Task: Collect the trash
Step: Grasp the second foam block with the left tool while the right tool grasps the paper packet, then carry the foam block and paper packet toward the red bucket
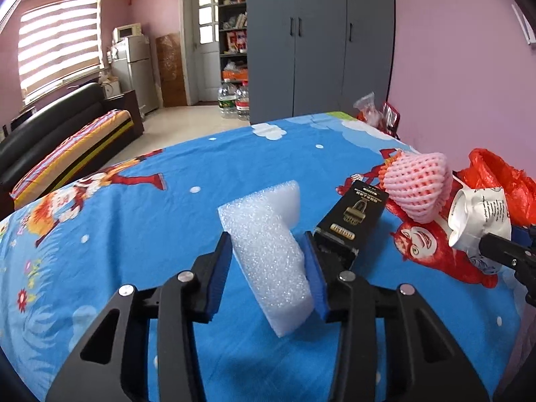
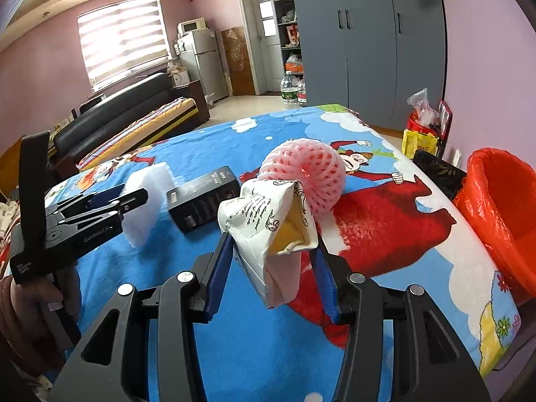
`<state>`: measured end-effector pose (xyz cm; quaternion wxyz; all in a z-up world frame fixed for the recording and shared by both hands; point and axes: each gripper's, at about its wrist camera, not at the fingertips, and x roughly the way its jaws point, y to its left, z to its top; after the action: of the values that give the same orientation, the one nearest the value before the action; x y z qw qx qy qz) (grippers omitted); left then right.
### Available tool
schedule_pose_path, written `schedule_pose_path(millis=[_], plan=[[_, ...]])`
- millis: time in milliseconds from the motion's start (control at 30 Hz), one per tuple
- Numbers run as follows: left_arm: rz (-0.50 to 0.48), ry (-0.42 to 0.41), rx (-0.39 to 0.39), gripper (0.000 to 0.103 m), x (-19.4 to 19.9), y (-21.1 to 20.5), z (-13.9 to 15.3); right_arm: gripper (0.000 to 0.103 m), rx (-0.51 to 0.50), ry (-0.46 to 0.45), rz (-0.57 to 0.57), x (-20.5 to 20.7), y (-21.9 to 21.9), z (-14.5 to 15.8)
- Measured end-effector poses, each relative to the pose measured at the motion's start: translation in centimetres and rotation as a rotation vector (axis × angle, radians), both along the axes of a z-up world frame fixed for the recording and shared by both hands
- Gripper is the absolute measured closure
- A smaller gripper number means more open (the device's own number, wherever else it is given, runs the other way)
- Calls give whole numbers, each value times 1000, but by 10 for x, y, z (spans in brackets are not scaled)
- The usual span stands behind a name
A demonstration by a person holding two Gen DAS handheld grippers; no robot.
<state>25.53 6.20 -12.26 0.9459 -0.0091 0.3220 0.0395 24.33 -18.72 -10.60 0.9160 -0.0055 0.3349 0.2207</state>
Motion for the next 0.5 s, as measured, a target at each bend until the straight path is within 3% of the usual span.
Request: schedule_pose_path(millis=[500], plan=[[-53,-93,18,62,-78,-22,33,56,-8,-53,0,-55,-9,22]])
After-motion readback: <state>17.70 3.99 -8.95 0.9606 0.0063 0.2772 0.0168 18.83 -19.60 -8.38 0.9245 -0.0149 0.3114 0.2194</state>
